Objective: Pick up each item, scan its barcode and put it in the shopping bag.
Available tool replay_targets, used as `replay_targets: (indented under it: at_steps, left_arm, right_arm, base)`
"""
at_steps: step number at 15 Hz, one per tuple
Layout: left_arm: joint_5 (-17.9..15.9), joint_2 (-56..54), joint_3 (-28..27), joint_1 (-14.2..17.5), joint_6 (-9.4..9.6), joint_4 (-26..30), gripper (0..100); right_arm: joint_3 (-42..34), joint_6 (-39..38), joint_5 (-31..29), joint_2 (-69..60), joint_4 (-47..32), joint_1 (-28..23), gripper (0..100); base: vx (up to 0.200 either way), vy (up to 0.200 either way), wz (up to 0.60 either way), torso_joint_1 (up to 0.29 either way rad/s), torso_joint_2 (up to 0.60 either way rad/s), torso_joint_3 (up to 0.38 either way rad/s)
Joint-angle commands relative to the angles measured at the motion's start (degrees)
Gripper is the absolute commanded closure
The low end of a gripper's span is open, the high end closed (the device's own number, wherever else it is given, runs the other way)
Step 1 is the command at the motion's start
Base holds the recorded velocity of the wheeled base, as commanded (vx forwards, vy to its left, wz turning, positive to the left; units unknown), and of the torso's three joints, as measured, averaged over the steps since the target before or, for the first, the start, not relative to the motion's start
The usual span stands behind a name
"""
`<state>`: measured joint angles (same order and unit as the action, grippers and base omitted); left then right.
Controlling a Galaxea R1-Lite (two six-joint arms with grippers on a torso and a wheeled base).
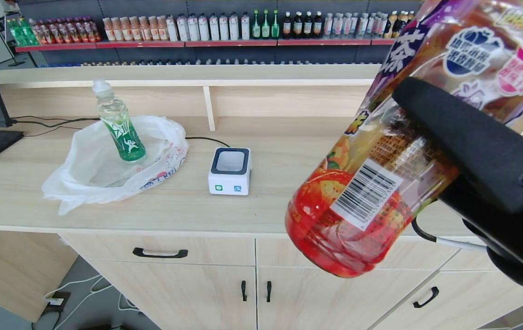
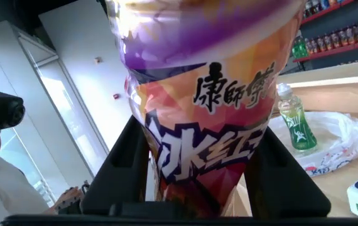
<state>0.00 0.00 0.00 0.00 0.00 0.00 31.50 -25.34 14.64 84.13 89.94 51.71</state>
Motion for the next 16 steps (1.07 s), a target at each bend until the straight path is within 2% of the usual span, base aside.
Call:
replay_targets:
  at_steps: [1,7,16]
  left_arm:
    - [0.0,0.1,0.0,0.0,0.00,0.0,0]
    - [0.0,0.0,0.0,0.0,0.00,0.0,0]
    - [0.0,0.1,0.0,0.1,0.00,0.0,0]
  right_arm:
    - [0.0,0.3,0.0,-0.2,0.1,1.5,100]
    - [-0.8,0.4,0.0,-2.7,0.1,3.7,100]
    - [-1.5,0.6,0.0,-3.2,0.1,4.0,100]
  base:
    - [0.000,0.000,0.00,0.000,0.00,0.000]
    - [0.000,0.000,0.00,0.000,0.00,0.000]
    - [0.000,0.000,0.00,0.000,0.00,0.000]
